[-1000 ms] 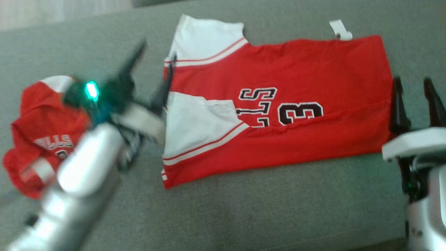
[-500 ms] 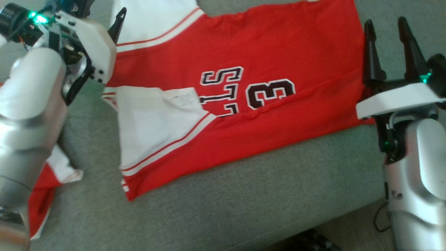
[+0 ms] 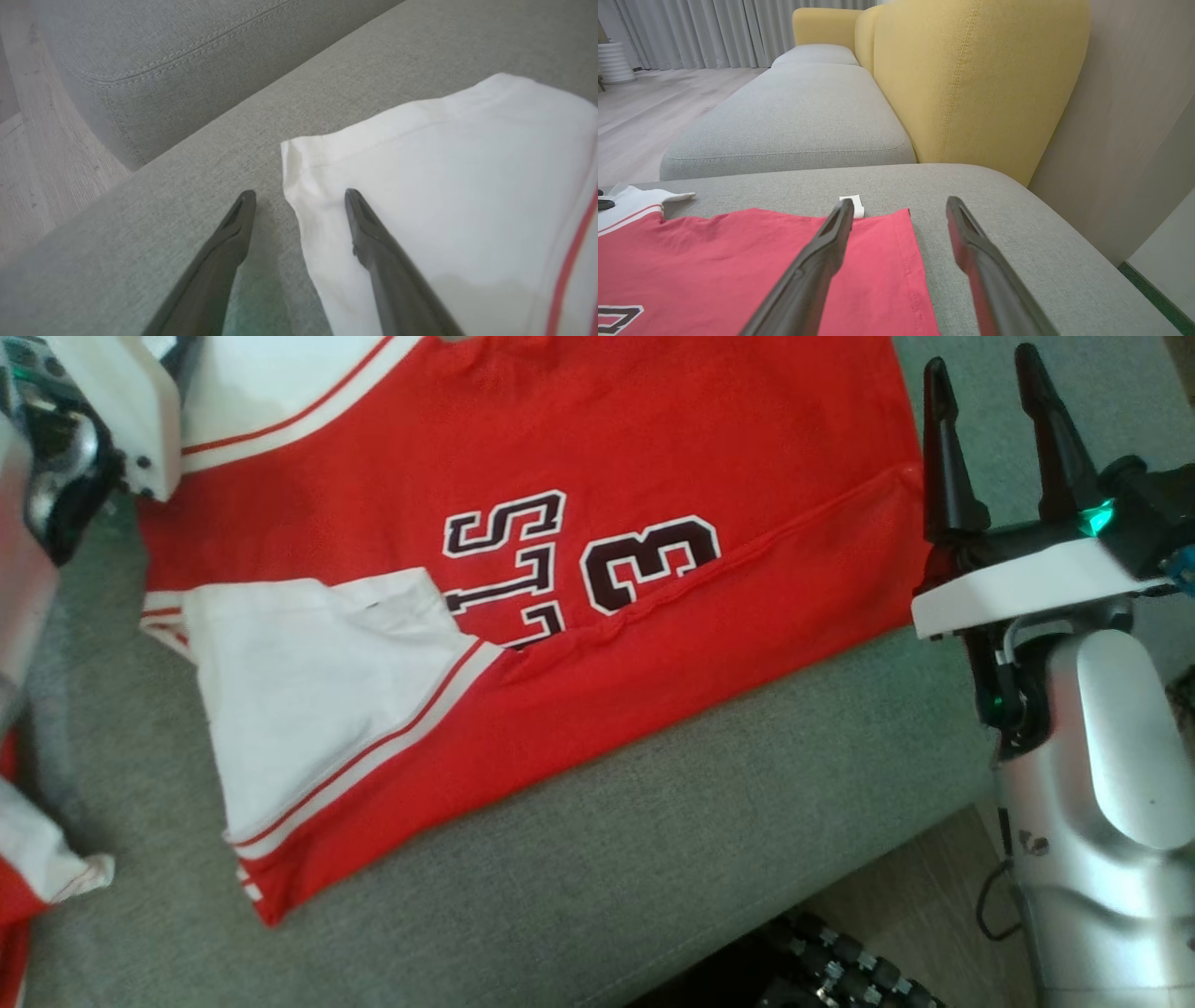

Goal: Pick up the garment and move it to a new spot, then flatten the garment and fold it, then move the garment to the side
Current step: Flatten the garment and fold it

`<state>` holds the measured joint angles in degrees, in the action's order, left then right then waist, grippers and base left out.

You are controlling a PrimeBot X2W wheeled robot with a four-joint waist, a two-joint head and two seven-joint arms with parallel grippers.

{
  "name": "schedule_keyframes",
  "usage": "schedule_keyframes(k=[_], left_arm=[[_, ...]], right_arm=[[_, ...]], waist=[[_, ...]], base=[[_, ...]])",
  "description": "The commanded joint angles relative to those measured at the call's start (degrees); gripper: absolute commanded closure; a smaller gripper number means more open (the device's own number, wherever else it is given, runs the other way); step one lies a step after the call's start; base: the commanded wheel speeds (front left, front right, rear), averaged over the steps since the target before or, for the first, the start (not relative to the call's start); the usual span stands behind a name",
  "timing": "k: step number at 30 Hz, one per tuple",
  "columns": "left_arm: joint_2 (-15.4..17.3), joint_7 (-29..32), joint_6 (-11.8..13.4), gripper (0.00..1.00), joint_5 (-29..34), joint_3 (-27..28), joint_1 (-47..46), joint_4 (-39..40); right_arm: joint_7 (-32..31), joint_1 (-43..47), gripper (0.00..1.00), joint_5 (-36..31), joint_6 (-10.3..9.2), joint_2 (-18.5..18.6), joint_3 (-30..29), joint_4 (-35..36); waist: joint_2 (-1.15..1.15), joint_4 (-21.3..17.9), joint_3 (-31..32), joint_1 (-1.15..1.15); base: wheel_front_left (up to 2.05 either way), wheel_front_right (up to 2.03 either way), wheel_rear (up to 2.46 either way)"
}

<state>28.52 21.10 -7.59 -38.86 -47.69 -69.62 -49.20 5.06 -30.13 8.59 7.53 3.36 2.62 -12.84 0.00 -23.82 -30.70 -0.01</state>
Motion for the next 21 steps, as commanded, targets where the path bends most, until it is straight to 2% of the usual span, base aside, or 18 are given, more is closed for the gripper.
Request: schedule_keyframes(k=[1, 8, 12, 13, 14, 17, 21], left_arm=[[2.7, 0.3, 0.1, 0.00, -0.6, 0.8, -4.0, 0.1], [2.9, 0.8, 0.1, 0.00, -2.5, -0.2, -5.4, -1.9], [2.7, 3.6, 0.1, 0.00, -4.6, -1.2, -5.2, -3.4], [2.6, 4.6, 0.1, 0.27, -5.2, -1.5, -5.2, -3.5], [2.5, 5.4, 0.1, 1.00, -5.6, -1.9, -5.1, -3.5], [2.4, 5.9, 0.1, 1.00, -6.7, -2.8, -4.7, -2.9], [1.9, 2.4, 0.1, 1.00, -7.6, -3.4, -4.2, -1.3]], right_arm=[[0.6, -1.0, 0.00, 0.5, -0.04, -0.4, 1.0, 1.4], [1.0, -1.4, 0.00, 0.3, -0.04, -0.4, 1.4, 1.1], [1.1, -1.6, 0.00, 0.2, -0.04, -0.5, 1.7, 1.3], [1.0, -1.6, 0.00, 0.1, -0.04, -0.5, 1.7, 1.4], [1.0, -1.6, 0.00, 0.0, -0.04, -0.5, 1.6, 1.4], [0.7, -1.6, 0.00, -0.6, -0.04, -0.5, 1.0, 1.6], [-0.2, -1.8, 0.00, -1.7, -0.04, -0.1, 0.7, 1.4]], waist=[[0.00, -0.9, -0.9, 0.01], [0.00, -1.9, -1.6, 0.01], [0.00, -2.3, -1.8, 0.01], [0.00, -2.3, -1.8, 0.01], [0.00, -2.3, -1.8, 0.01], [0.00, -1.7, -1.4, 0.01], [0.00, -0.3, -0.2, 0.01]], base=[[0.00, 0.00, 0.00], [0.00, 0.00, 0.00], [0.00, 0.00, 0.00], [0.00, 0.00, 0.00], [0.00, 0.00, 0.00], [0.00, 0.00, 0.00], [0.00, 0.00, 0.00]])
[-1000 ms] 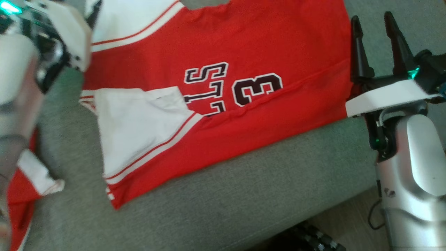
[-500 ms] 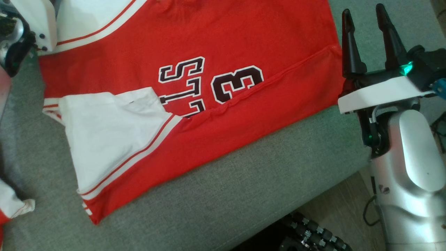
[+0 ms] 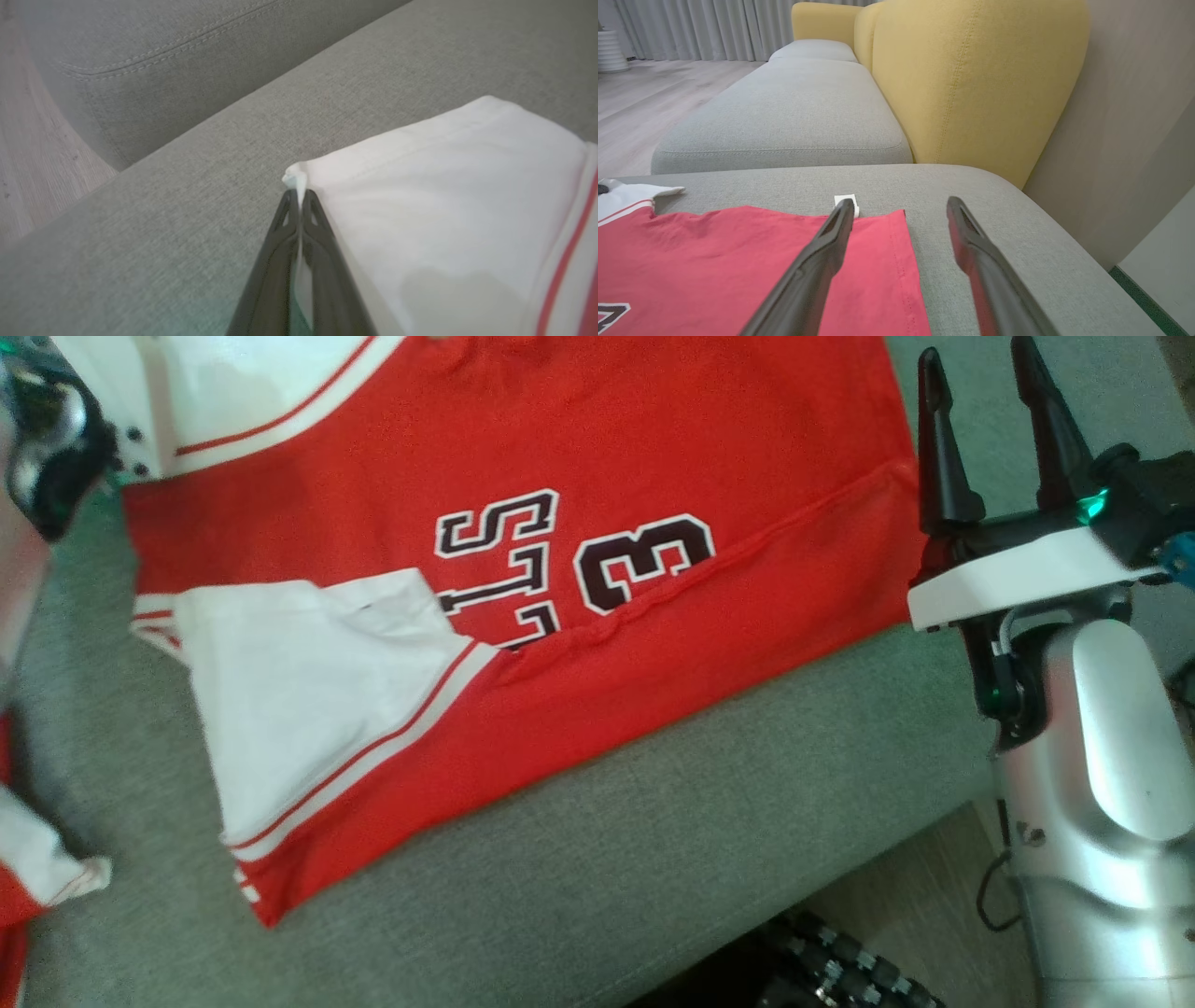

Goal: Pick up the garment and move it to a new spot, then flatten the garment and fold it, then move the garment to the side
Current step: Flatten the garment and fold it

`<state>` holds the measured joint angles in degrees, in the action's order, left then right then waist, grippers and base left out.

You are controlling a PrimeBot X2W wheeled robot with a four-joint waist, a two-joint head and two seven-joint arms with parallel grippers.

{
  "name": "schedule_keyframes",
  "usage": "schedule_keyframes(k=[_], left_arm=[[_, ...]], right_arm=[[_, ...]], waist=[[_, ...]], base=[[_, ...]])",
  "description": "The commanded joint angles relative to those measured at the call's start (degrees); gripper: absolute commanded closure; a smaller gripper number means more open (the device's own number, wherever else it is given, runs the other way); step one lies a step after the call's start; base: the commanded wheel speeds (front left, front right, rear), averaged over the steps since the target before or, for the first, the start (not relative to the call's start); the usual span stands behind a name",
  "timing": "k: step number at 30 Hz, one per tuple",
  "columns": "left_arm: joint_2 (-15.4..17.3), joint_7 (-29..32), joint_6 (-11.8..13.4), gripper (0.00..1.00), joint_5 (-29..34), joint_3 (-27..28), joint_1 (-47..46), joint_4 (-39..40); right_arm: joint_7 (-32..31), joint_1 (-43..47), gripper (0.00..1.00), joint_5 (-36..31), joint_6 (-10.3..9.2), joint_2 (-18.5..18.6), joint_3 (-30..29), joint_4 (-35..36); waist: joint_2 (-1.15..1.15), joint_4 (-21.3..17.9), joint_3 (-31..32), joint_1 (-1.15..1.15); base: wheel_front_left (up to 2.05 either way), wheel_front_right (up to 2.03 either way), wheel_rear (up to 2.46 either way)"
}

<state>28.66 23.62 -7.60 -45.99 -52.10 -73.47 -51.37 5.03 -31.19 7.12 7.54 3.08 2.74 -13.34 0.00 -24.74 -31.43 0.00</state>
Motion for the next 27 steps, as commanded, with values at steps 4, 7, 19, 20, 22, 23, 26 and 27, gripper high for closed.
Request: schedule_keyframes(k=[4, 7, 19, 20, 22, 23, 26, 27], left_arm=[[0.5, -6.5, 0.1, 1.00, -0.6, 0.9, 0.2, 2.9], [-0.5, -11.4, 0.1, 1.00, 0.0, 0.1, 0.8, 5.4], [-1.7, -19.3, 1.1, 1.00, 3.3, -4.1, 3.2, 22.3], [-1.6, -19.3, 1.4, 1.00, 3.5, -4.2, 3.5, 24.0], [-1.2, -19.2, 2.2, 1.00, 4.0, -4.6, 4.0, 27.4], [-1.1, -19.0, 2.6, 1.00, 4.2, -4.8, 4.3, 29.1], [-0.6, -18.2, 3.7, 1.00, 4.5, -5.3, 5.1, 33.9], [-0.4, -17.9, 4.1, 1.00, 4.6, -5.4, 5.2, 35.4]], right_arm=[[-1.5, -1.4, 0.00, -0.5, -0.05, 2.2, 0.4, 1.4], [-3.4, -2.0, 0.00, -0.3, -0.05, 4.4, 0.5, 0.7], [-14.1, -7.1, 0.00, 0.8, -0.05, 13.5, -0.8, -8.4], [-14.6, -8.0, 0.00, 0.5, -0.05, 14.0, -1.4, -9.7], [-15.5, -9.9, 0.00, -0.4, -0.05, 15.1, -2.7, -12.8], [-16.0, -10.9, 0.00, -0.9, -0.05, 15.5, -3.4, -14.4], [-17.0, -13.8, 0.00, -2.6, -0.05, 16.2, -6.0, -19.3], [-17.1, -14.7, 0.00, -3.4, -0.05, 16.4, -6.8, -20.7]], waist=[[0.00, 3.0, 2.5, 0.00], [0.00, 5.3, 4.0, 0.00], [0.00, 15.5, 5.2, 0.00], [0.00, 16.3, 4.9, 0.00], [0.00, 17.6, 4.3, 0.00], [0.00, 18.2, 4.1, 0.00], [0.00, 19.7, 3.2, 0.00], [0.00, 20.2, 2.8, 0.00]], base=[[0.00, 0.00, 0.00], [0.00, 0.00, 0.00], [0.00, 0.00, 0.00], [0.00, 0.00, 0.00], [0.00, 0.00, 0.00], [0.00, 0.00, 0.00], [0.00, 0.00, 0.00], [0.00, 0.00, 0.00]])
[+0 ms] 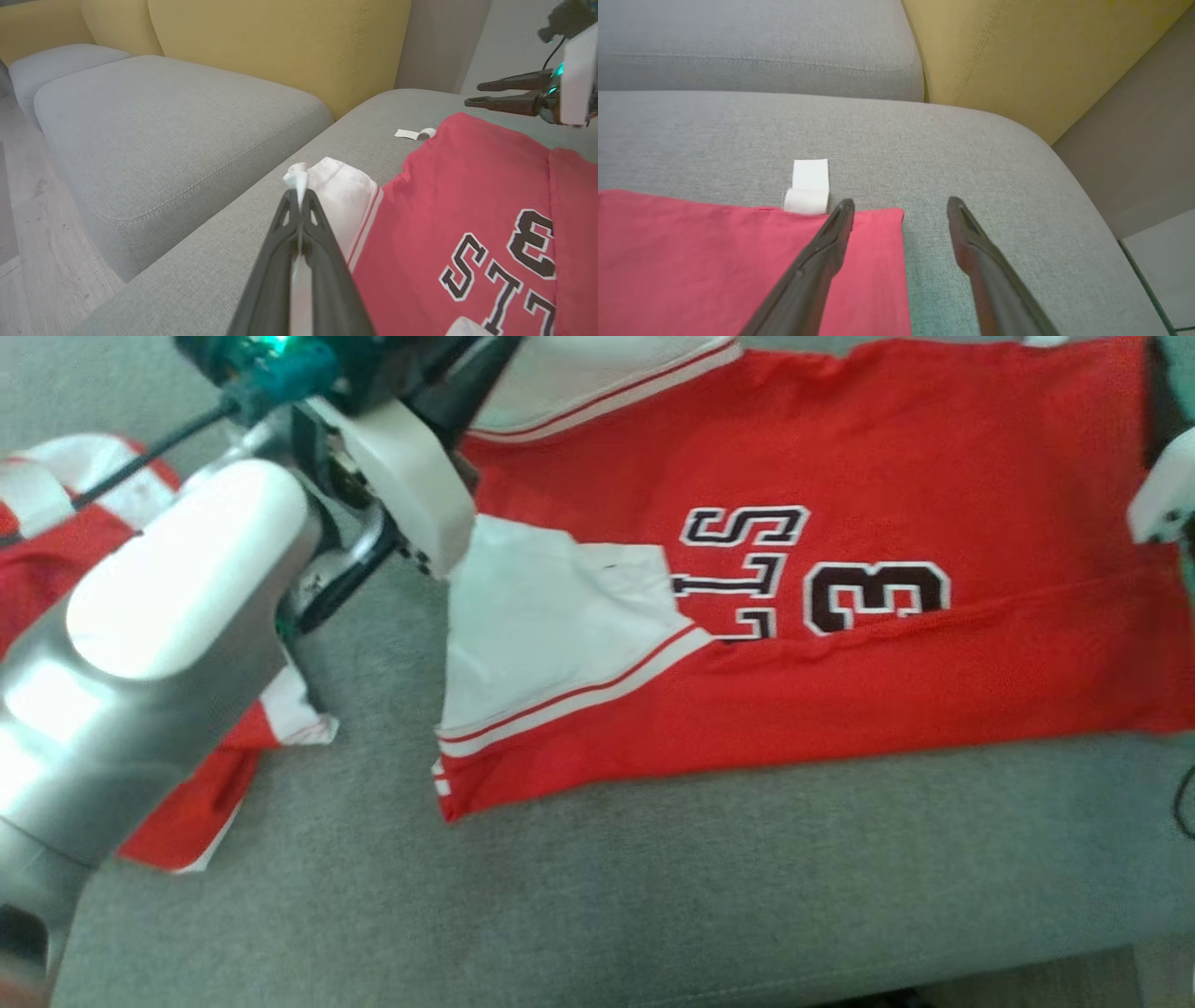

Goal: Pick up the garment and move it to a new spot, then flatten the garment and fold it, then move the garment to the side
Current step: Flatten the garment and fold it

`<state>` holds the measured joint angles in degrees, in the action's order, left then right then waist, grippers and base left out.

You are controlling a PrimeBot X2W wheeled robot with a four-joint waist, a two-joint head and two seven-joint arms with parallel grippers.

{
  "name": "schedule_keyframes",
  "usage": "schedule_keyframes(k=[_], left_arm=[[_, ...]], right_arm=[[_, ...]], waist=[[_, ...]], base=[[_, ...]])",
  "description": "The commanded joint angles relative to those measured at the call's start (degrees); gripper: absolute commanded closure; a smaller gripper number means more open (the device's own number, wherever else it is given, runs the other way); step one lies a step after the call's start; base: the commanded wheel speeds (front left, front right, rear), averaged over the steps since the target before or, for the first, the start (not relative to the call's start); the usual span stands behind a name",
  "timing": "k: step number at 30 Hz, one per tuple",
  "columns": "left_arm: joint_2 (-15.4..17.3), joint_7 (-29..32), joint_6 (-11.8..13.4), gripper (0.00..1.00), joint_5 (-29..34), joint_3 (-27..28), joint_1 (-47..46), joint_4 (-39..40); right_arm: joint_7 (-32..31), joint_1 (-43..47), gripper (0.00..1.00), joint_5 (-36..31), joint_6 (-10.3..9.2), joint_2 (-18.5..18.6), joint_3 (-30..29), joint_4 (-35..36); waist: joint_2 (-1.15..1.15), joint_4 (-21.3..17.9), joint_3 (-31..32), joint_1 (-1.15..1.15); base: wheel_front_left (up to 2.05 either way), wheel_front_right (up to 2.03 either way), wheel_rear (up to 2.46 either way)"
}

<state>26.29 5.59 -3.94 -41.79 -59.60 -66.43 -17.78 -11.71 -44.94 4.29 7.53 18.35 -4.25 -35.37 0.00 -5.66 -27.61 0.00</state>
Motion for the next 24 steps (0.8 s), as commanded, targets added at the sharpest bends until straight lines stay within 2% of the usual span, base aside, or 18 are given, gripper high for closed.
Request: schedule_keyframes(k=[1, 11, 19, 21, 24], left_arm=[[2.1, 0.4, 0.7, 1.00, 0.4, 2.0, -1.7, 3.2], [3.6, 2.5, 3.0, 1.00, 0.7, 1.9, -1.5, 11.4], [4.6, 3.7, 4.1, 1.00, 0.8, 2.1, -2.0, 13.5], [4.9, 3.9, 4.3, 1.00, 0.8, 2.1, -2.0, 13.5], [5.6, 3.9, 4.8, 1.00, 0.8, 2.4, -1.9, 12.9]], right_arm=[[-0.5, -1.8, 0.00, -1.4, -0.04, 1.4, -0.6, -0.1], [-0.2, -7.6, 0.00, -7.2, -0.04, 2.4, -4.8, -10.8], [1.3, -10.2, 0.00, -9.0, -0.04, 1.4, -4.2, -17.6], [1.9, -10.4, 1.00, -8.6, -0.04, 1.3, -3.2, -18.6], [3.9, -11.2, 1.00, -7.7, -0.04, 1.3, -2.3, -19.1]], waist=[[0.00, 1.5, -1.4, 0.00], [0.00, 3.6, -3.9, 0.00], [0.00, 3.8, -4.8, 0.00], [0.00, 3.7, -4.8, 0.00], [0.00, 3.3, -4.4, 0.00]], base=[[0.00, 0.00, 0.00], [0.00, 0.00, 0.00], [0.00, 0.00, 0.00], [0.00, 0.00, 0.00], [0.00, 0.00, 0.00]])
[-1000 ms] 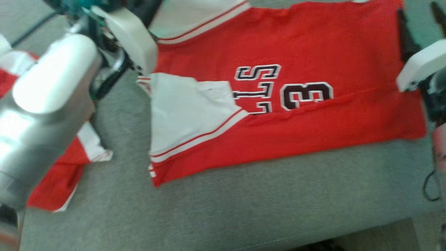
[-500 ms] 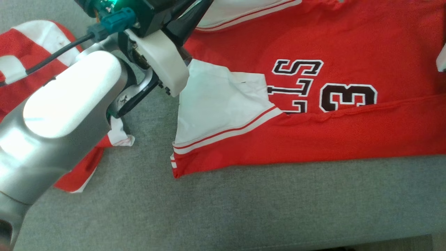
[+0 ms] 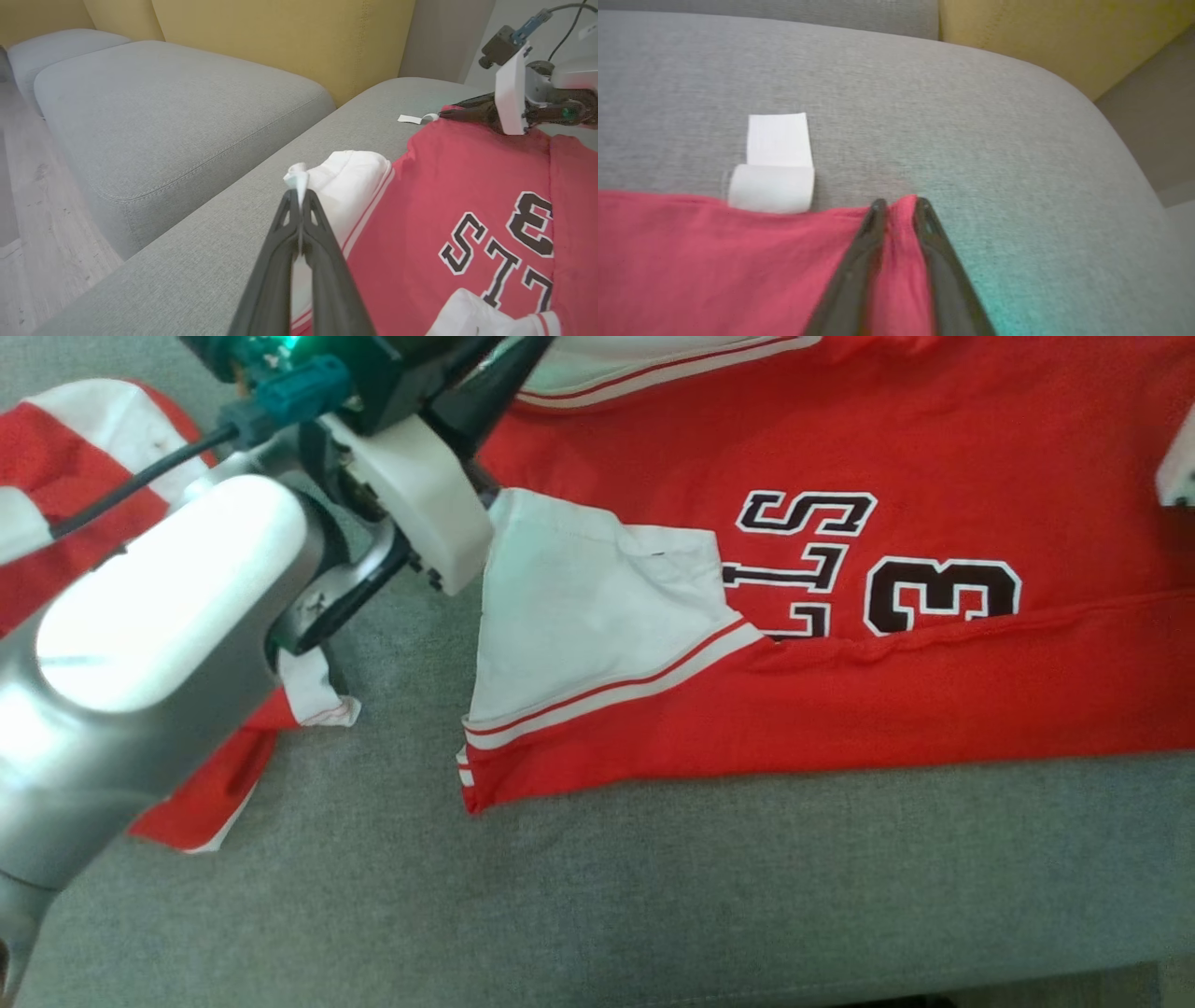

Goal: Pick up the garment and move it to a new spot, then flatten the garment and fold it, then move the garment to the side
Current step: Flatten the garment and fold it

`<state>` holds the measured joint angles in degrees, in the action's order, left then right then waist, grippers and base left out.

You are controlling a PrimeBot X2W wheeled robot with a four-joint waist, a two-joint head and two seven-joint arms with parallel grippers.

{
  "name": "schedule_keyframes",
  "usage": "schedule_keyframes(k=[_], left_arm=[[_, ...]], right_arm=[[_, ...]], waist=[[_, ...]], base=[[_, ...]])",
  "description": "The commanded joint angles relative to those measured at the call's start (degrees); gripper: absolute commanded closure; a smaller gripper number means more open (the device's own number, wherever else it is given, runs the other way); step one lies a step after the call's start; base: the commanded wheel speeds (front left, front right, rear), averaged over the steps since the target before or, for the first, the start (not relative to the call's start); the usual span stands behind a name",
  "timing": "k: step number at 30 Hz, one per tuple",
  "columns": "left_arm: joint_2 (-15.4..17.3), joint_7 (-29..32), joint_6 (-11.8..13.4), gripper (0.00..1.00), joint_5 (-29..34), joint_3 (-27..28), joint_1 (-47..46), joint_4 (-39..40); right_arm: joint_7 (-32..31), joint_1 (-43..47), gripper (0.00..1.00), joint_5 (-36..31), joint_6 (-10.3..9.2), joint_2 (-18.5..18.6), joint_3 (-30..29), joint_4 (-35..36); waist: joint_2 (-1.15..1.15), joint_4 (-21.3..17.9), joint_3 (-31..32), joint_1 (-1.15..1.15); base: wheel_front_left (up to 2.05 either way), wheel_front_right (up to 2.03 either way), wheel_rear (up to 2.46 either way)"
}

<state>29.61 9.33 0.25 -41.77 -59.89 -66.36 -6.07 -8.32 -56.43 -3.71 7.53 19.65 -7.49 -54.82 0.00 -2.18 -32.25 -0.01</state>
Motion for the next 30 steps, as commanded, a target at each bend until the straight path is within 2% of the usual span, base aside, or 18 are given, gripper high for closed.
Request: schedule_keyframes(k=[1, 7, 13, 23, 30], left_arm=[[2.4, 0.0, 0.8, 1.00, 0.7, 2.8, -1.9, 0.8], [2.9, -0.2, 2.2, 1.00, -0.9, 4.8, -2.1, -2.3], [2.8, -1.7, 2.5, 1.00, -0.3, 6.4, -5.1, -7.0], [0.0, -5.7, 1.8, 1.00, 2.0, 7.6, -11.9, -17.4], [-3.8, -11.4, 0.4, 1.00, 3.9, 7.3, -15.6, -26.2]], right_arm=[[1.5, -0.1, 1.00, 0.6, -0.04, 0.2, 1.2, 0.4], [6.5, -2.9, 1.00, 3.5, -0.04, -0.1, 1.7, 1.4], [9.8, -6.0, 1.00, 7.5, -0.04, -1.3, 2.3, 3.0], [14.8, -10.0, 1.00, 12.2, -0.04, -2.1, 2.6, 4.5], [17.4, -12.1, 1.00, 13.8, -0.04, -2.6, 2.6, 2.9]], waist=[[0.00, -0.4, 0.4, 0.01], [0.00, -1.5, 1.3, 0.01], [0.00, -2.7, 1.2, 0.01], [0.00, -4.0, 0.0, 0.01], [0.00, -4.4, 0.0, 0.01]], base=[[0.00, 0.00, 0.00], [0.00, 0.00, 0.00], [0.00, 0.00, 0.00], [0.00, 0.00, 0.00], [0.00, 0.00, 0.00]])
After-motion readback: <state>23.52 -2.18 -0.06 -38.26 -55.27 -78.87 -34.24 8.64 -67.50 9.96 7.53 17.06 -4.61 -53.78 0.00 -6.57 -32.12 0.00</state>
